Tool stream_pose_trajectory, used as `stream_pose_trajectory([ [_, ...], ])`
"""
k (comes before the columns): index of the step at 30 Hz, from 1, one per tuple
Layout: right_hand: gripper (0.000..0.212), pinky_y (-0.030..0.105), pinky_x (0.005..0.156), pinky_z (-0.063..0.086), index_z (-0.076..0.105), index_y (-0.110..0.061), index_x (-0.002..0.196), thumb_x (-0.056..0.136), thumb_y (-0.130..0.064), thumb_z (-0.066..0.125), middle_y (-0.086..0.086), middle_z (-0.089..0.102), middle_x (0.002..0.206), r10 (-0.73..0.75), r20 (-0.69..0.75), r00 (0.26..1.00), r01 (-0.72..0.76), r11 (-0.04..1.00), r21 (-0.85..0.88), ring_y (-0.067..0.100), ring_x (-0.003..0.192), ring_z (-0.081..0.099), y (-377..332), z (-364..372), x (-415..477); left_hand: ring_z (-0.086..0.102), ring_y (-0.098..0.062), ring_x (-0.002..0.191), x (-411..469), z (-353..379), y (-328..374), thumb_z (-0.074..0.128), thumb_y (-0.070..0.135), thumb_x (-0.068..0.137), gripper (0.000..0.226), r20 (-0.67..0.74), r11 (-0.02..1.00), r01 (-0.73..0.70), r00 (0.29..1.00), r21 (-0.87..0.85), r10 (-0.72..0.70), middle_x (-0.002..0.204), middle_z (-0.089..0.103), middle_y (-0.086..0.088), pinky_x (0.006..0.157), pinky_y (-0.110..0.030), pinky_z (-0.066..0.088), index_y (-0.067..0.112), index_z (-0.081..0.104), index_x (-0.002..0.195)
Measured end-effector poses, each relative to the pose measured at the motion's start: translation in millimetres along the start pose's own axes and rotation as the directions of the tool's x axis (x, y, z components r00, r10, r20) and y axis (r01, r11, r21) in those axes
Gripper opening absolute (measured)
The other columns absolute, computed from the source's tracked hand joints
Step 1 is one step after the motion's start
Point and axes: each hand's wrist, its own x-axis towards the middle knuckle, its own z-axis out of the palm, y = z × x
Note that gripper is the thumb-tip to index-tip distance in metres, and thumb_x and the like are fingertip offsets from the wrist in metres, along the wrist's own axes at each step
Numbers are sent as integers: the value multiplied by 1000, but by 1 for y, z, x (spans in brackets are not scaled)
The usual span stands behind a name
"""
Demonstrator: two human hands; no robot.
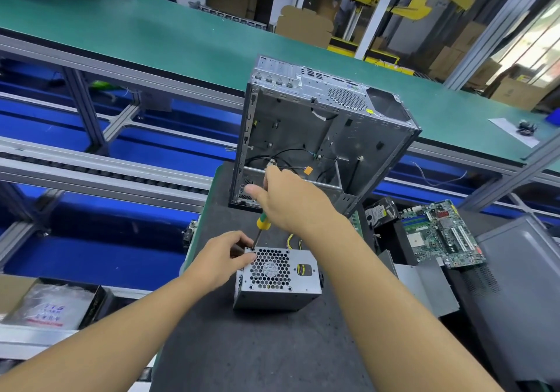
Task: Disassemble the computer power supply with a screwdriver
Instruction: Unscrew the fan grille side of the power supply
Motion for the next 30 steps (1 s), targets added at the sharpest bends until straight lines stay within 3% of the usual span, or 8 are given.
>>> stream_pose_trajectory([
  [3,19,43,81,50,48,-10,107,102,-28,46,10,58,108,-54,-20,998,55,996,63,31,94,57,1,1,2,63,7,79,0,0,0,73,32,90,15,7,1000,3,1000,2,-3,93,67,7,62,-9,43,40,59,92],
  [6,18,33,64,43,49,-17,106,89,-17,54,-1,59,94,-54,60,997,40,976,213,20,82,53,3,-4,2,64,3,77,0,0,-2,72,31,91,15,7,1000,3,1000,-12,-3,91,67,5,61,-8,43,39,60,92],
  [8,22,30,58,36,47,-21,105,86,-21,57,-2,54,93,-49,95,994,24,970,243,20,79,50,3,-5,0,65,1,76,1,0,-2,72,31,91,14,11,1000,5,1000,-20,-4,91,67,4,61,-9,44,38,61,93],
  [14,39,42,72,45,37,-17,101,99,-56,40,8,53,113,2,-49,999,-2,1000,8,35,94,57,1,4,0,66,1,74,2,1,-3,73,32,90,13,19,999,16,1000,-39,-15,91,68,4,66,-15,45,37,61,91],
  [19,14,42,77,48,46,-11,104,98,-23,49,11,55,108,-33,-47,998,39,992,123,33,91,55,0,3,3,69,-8,73,1,2,-5,74,31,89,16,27,995,30,999,-91,-28,87,69,2,77,-31,56,40,61,86],
  [23,22,33,65,37,45,-22,103,85,-12,54,0,40,106,-49,102,994,21,966,258,27,90,44,3,-2,3,69,-15,75,1,2,-6,75,31,88,21,31,993,39,999,-114,-36,85,69,4,78,-38,56,45,60,85],
  [26,20,38,75,42,45,-19,105,90,-30,55,2,41,108,-15,39,999,8,987,160,31,103,46,3,1,2,69,-12,73,1,2,-6,74,31,88,21,35,992,41,999,-119,-37,85,69,4,82,-38,56,45,59,86],
  [30,36,42,74,47,41,-16,101,100,-52,40,5,53,103,43,-68,997,-41,999,28,31,89,53,4,4,2,69,-9,73,1,2,-6,73,36,88,17,37,993,57,998,-102,-54,83,70,13,78,-41,57,46,59,90],
])
